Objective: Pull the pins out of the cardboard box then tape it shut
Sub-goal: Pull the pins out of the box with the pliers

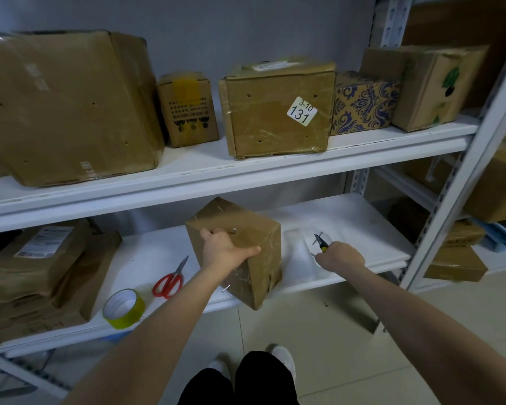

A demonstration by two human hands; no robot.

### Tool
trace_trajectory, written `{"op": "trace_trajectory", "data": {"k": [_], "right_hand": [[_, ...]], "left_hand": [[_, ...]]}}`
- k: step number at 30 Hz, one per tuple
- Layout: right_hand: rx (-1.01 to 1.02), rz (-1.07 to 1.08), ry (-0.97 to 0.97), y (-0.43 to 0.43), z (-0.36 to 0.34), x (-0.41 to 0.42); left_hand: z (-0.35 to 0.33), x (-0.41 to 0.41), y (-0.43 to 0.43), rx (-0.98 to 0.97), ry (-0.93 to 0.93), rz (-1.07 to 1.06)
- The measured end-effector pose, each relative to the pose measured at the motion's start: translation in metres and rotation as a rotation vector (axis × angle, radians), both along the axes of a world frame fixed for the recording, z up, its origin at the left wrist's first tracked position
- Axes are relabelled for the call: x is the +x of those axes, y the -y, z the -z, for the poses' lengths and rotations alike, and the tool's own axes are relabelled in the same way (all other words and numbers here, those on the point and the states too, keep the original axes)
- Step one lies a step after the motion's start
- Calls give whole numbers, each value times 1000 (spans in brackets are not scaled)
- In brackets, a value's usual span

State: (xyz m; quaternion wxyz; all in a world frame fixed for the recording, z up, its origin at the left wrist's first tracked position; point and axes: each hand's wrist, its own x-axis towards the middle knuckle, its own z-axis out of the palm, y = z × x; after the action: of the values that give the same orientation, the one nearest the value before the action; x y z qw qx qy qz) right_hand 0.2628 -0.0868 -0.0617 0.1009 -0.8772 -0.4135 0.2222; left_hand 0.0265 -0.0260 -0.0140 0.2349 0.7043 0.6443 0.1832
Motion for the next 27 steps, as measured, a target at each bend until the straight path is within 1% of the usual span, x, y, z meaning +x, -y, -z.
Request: {"op": "trace_trajectory", "data": {"k": [4,6,8,10,11,14,16,18,23,25,27], "right_hand": [[-45,54,61,-4,12,1],[4,80,73,-6,14,-2],[83,81,28,-9,11,-7],[156,45,-98,-10,2,-16],[189,15,-190,-11,-3,-22],[216,-16,-483,-9,-17,-41],[210,2,-633,-7,-23,-52],[228,18,-761,-6,-25,-58],[249,55,-942,2,-32,-64],[265,107,-1057,5,-34,-66],[294,169,-1183,4,-36,-69]], "left_hand": [[-6,13,6,37,-115,-32],[-6,12,5,54,-175,-16],[-8,9,3,55,-229,17],[-12,3,-4,43,-221,10],[-14,-1,-9,39,-181,-26],[-15,-19,-26,40,19,-228],[-8,-33,-36,23,138,-369],[-3,-41,-42,-7,220,-435],[3,-43,-58,-134,384,-332],[2,-41,-62,-136,379,-334],[2,-38,-63,-109,315,-374]]}}
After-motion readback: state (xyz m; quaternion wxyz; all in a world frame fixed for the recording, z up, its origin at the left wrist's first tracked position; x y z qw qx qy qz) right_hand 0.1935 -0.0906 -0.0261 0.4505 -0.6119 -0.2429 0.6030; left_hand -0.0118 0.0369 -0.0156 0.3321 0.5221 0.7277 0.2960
